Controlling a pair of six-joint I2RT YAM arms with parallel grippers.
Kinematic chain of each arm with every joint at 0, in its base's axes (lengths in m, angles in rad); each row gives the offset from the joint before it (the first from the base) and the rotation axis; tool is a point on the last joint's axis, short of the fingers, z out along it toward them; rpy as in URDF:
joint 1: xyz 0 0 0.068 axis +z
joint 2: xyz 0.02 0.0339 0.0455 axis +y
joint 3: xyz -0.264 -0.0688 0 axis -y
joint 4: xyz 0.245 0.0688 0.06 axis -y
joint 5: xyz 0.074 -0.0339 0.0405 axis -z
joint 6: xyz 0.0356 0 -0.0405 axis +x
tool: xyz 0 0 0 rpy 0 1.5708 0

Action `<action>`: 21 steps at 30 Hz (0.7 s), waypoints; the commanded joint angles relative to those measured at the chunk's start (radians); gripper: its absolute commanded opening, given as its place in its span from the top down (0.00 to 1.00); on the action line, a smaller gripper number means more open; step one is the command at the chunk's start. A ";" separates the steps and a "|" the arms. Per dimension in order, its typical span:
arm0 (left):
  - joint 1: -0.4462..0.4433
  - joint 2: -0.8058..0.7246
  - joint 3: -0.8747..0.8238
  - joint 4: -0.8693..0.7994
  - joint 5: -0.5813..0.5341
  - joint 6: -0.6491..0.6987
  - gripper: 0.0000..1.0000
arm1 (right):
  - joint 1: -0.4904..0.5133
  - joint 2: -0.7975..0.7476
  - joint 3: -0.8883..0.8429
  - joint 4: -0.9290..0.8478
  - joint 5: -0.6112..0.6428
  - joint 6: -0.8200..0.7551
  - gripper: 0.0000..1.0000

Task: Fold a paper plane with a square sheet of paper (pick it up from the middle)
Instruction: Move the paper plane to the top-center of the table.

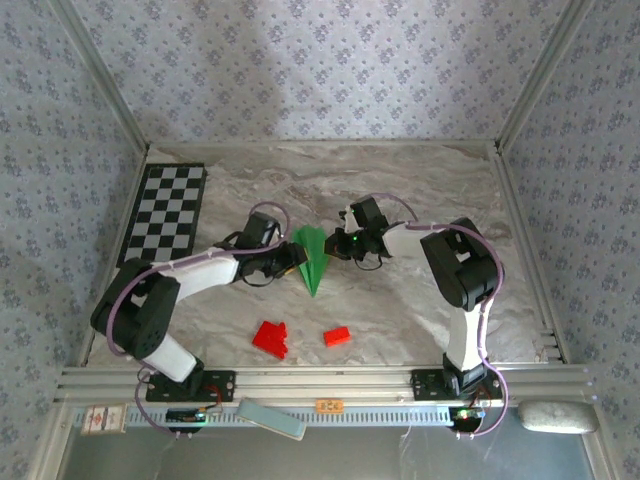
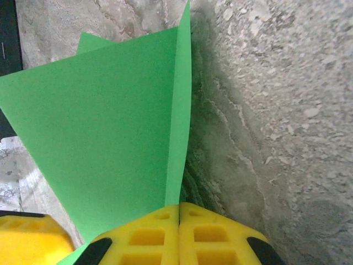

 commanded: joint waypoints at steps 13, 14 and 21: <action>-0.032 0.061 0.100 -0.075 0.010 0.045 0.70 | 0.006 0.009 0.023 -0.034 -0.012 0.008 0.93; -0.033 0.065 0.101 -0.078 0.009 0.046 0.69 | 0.007 0.009 0.023 -0.034 -0.013 0.009 0.93; -0.057 0.123 0.154 -0.103 0.012 0.055 0.68 | 0.007 0.010 0.029 -0.037 -0.016 0.013 0.93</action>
